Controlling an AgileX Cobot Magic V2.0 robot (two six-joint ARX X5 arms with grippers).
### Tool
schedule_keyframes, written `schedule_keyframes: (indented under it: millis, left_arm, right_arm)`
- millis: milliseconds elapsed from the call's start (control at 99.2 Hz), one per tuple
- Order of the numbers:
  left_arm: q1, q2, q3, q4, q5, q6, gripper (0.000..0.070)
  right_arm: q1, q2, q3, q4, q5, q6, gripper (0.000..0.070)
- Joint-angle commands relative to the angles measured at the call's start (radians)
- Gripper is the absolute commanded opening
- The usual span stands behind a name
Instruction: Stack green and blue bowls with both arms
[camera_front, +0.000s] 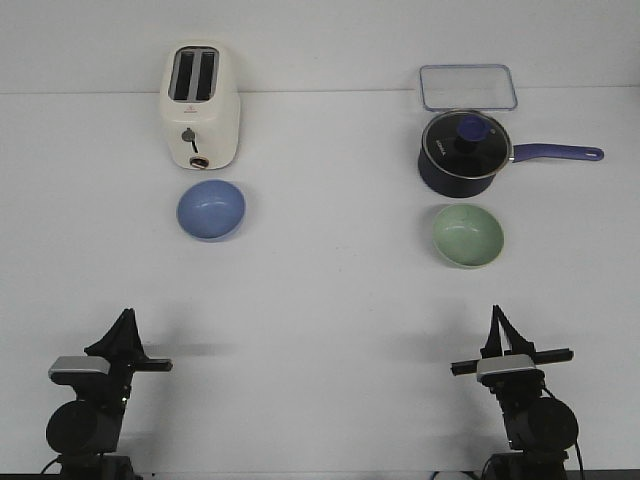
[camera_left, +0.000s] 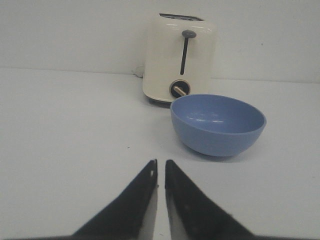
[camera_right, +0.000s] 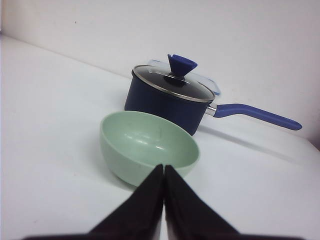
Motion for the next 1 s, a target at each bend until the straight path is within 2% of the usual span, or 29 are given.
schedule_keyframes:
  millis: [0,807,988]
  left_arm:
    - [0.001,-0.002,-0.02,0.011,0.002,0.018,0.0015]
    - [0.001,-0.002,-0.02,0.011,0.003,0.018,0.0015]
    - [0.001,-0.002,-0.02,0.011,0.002,0.018,0.0015]
  right_arm:
    - [0.002,0.0,-0.002,0.014,-0.001,-0.005,0.0]
    - [0.002,0.0,-0.002,0.014,-0.002,0.01,0.0]
    - [0.002,0.0,-0.002,0.016,-0.001,0.153,0.0]
